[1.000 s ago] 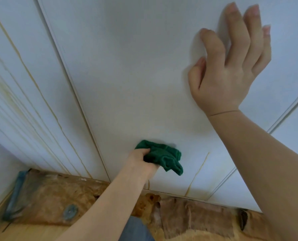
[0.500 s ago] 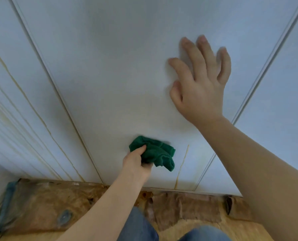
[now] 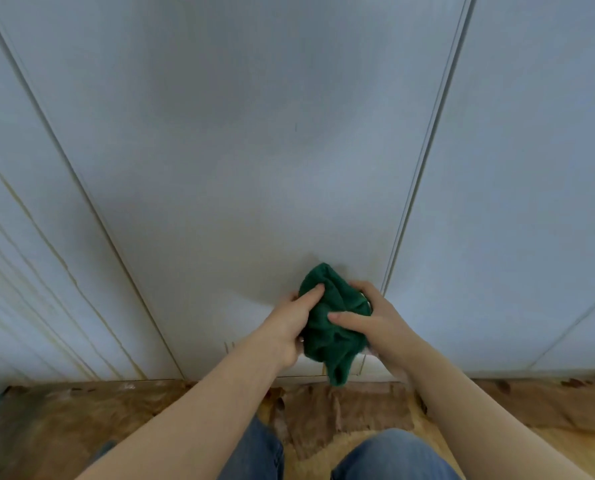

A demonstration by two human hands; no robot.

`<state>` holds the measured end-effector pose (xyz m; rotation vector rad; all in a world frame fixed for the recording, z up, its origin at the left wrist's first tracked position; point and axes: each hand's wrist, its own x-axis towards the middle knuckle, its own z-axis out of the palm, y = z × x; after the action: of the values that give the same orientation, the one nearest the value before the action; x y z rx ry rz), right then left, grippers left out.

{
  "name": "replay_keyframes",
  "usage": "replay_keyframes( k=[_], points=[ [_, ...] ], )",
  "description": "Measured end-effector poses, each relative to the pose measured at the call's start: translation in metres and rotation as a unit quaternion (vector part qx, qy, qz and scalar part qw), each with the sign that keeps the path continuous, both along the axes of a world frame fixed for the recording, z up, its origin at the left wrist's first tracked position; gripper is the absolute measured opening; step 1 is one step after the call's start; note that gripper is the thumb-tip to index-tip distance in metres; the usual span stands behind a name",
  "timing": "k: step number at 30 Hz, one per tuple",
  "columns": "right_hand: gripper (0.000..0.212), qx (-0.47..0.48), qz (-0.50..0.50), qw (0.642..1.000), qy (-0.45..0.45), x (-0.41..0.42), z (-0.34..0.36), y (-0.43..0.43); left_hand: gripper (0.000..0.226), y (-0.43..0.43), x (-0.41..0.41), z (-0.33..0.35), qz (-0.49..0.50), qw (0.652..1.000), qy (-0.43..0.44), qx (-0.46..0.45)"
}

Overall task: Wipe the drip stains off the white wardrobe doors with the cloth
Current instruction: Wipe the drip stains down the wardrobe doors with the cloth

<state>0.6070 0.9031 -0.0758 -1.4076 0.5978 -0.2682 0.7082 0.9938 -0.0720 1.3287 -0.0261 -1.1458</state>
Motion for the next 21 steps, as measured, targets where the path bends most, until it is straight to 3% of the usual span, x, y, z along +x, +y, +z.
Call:
replay_keyframes(
  k=[3,7,9,13,15,18,21],
  points=[
    [0.036,-0.104,-0.121,0.987,-0.006,-0.008,-0.01,0.0,0.039,0.001,0.001,0.0,-0.059,0.996,-0.063,0.035],
    [0.035,-0.302,-0.338,0.89,-0.048,-0.004,-0.025,0.007,0.023,0.009,0.014,-0.019,0.031,0.915,-0.391,0.097],
    [0.036,-0.411,-0.332,0.847,-0.051,0.013,-0.03,0.006,0.022,0.013,0.02,-0.027,0.053,0.895,-0.432,0.097],
    [0.057,-0.61,-0.191,0.769,0.013,0.053,-0.058,0.003,0.024,0.016,0.034,-0.043,0.062,0.887,-0.443,0.113],
    [0.056,-0.622,-0.127,0.768,0.08,0.055,-0.077,0.003,0.026,0.017,0.04,-0.049,0.062,0.888,-0.438,0.124],
    [0.034,-0.582,-0.023,0.783,0.22,0.042,-0.095,0.006,0.024,0.018,0.042,-0.056,0.055,0.896,-0.421,0.128],
    [0.035,-0.541,-0.089,0.828,0.116,0.04,-0.082,0.009,0.024,0.022,0.044,-0.062,0.062,0.896,-0.42,0.129]
  ],
)
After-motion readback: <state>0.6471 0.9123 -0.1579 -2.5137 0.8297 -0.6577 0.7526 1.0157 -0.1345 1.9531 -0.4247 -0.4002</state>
